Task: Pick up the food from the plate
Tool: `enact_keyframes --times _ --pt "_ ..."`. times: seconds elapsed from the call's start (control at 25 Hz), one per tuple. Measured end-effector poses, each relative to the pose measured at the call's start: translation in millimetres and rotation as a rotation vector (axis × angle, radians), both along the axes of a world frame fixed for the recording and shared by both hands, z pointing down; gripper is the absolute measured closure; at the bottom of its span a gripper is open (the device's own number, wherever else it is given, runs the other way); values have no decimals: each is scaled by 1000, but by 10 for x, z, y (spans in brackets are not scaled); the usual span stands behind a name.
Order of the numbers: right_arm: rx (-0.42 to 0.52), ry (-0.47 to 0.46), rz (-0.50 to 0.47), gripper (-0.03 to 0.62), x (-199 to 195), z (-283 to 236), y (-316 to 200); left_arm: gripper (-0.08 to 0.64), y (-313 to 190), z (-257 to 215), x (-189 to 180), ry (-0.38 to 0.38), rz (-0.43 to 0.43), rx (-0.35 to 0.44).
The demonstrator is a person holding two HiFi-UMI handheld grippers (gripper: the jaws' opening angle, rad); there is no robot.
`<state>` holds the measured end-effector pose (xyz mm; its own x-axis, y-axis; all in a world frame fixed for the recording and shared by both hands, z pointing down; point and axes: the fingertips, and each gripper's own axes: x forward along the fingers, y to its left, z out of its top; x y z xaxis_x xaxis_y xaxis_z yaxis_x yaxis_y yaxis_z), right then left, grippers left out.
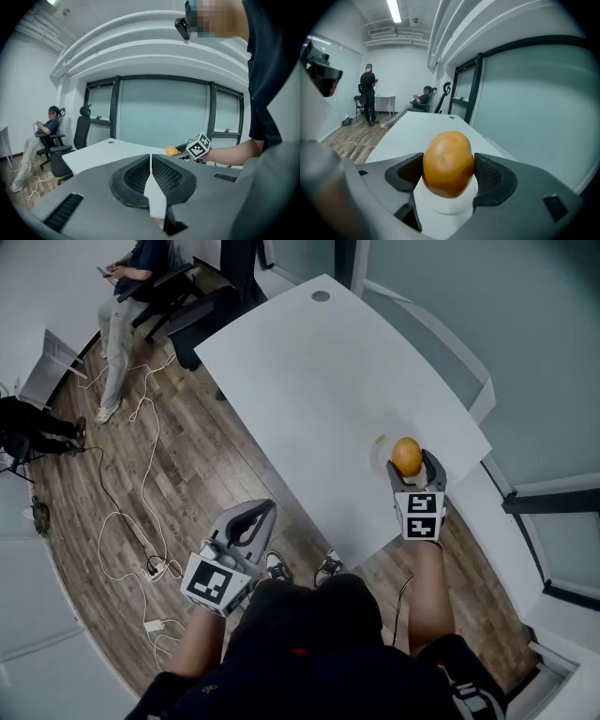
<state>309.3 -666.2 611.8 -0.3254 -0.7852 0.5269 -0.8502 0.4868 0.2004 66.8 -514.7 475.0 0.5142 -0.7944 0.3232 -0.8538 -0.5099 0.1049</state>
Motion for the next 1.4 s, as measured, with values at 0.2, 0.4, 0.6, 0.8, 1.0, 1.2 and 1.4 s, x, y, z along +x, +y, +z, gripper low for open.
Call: enact_keyframes --times 0.2,0.4,0.6,0.8,1.0,1.2,1.4 --pt "136 -143 13 238 -283 -944 334 531 36 -422 -151 18 30 105" --pt "271 -216 23 238 -495 -1784 754 530 115 -870 -360 24 58 218" --pt "369 -202 -5 238 -683 -2313 1186 529 196 -1228 -480 60 98 299" --pt "427 -202 17 238 -760 -2606 1498 531 324 -1431 -478 93 154 347" --pt "475 -181 59 238 -758 -2789 1765 531 481 -1467 -437 109 224 371" --pt "470 -172 93 239 -695 -2789 1748 530 408 -1469 -371 120 265 361" --pt "464 -165 106 238 -685 -2763 1818 530 455 -1429 -372 115 288 359"
